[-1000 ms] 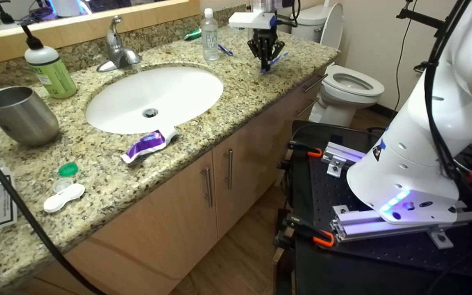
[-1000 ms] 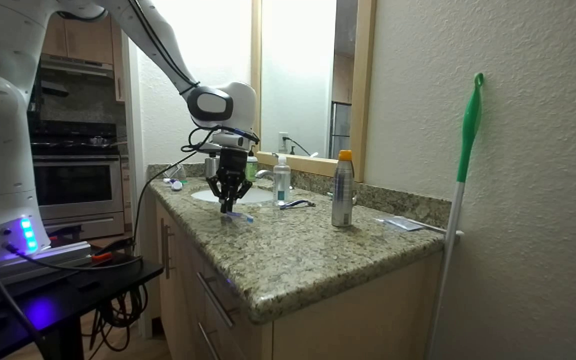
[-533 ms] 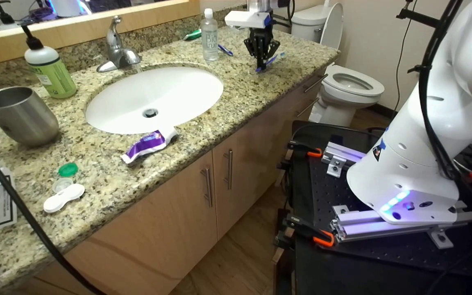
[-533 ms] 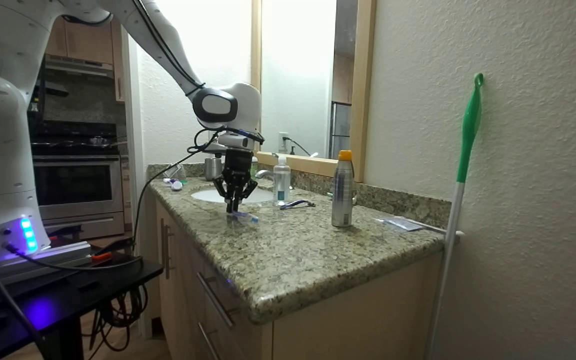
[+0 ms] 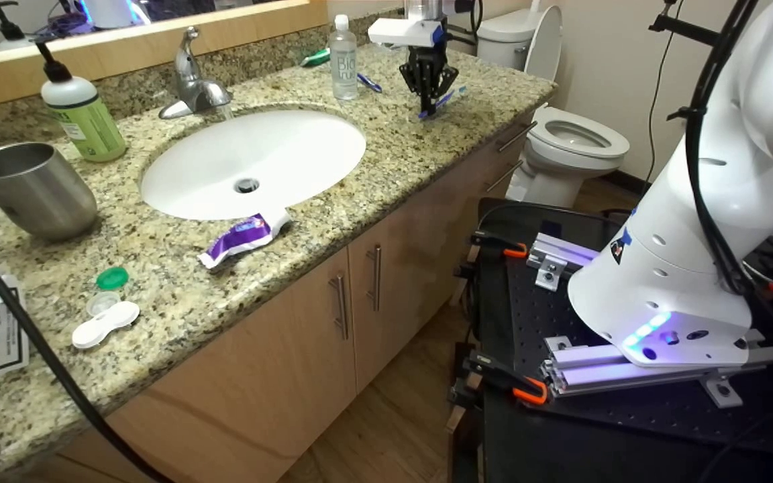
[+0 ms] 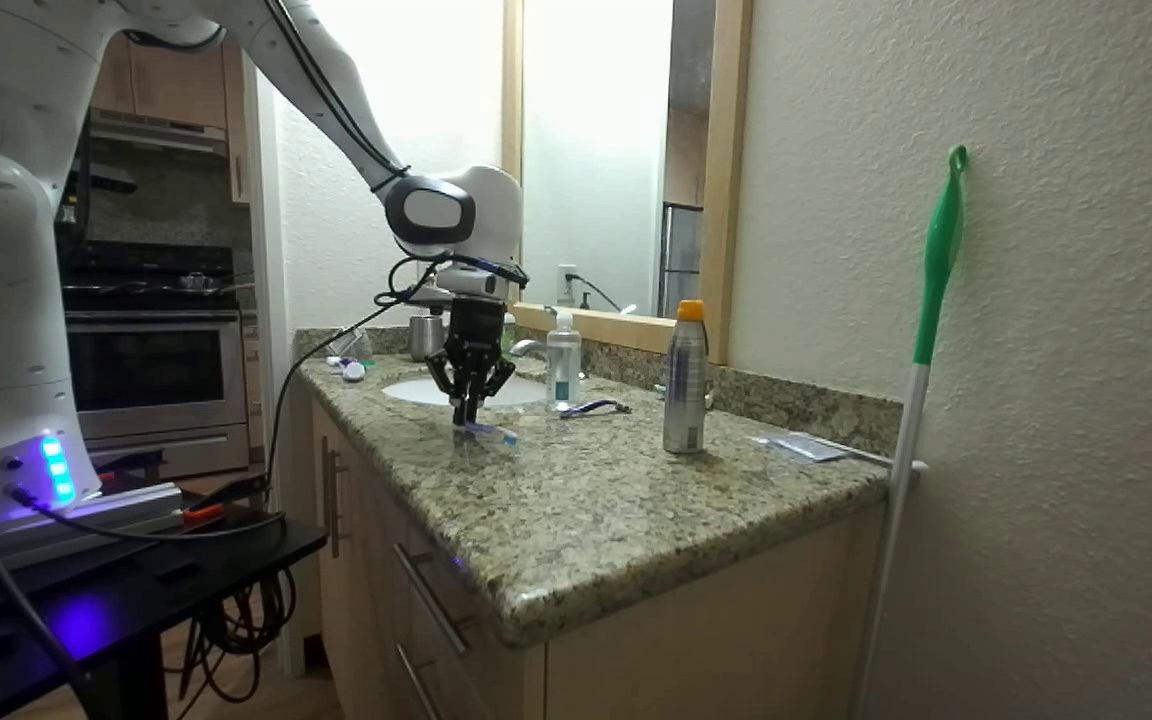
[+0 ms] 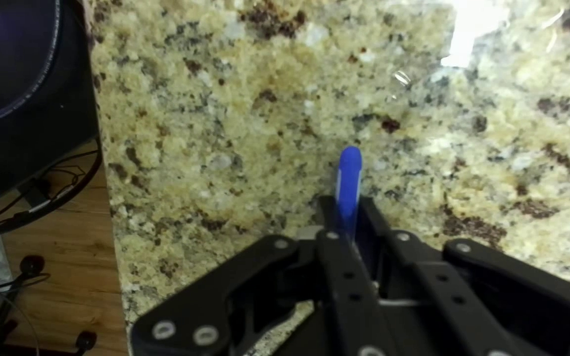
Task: Remove the blue toothbrush from the silver cup and place it on the right side of the counter, pick up the toothbrush and place it under the running water, put the toothbrush back on the right side of the counter, close the faucet
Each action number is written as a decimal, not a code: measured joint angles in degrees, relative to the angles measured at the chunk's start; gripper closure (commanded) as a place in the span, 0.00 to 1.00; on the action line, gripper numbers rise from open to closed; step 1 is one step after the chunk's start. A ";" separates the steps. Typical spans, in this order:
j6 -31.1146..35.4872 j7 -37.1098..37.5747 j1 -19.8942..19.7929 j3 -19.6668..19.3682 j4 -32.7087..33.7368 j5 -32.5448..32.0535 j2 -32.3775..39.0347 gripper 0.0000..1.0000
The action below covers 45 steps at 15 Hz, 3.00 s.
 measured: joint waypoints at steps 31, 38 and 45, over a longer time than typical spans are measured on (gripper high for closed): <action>4.49 -28.61 10.90 7.20 1.35 6.04 -21.04 0.00; 16.04 -6.43 11.52 9.57 13.95 -7.42 -8.02 0.00; 12.18 -29.40 6.78 16.26 14.64 4.82 -6.76 0.00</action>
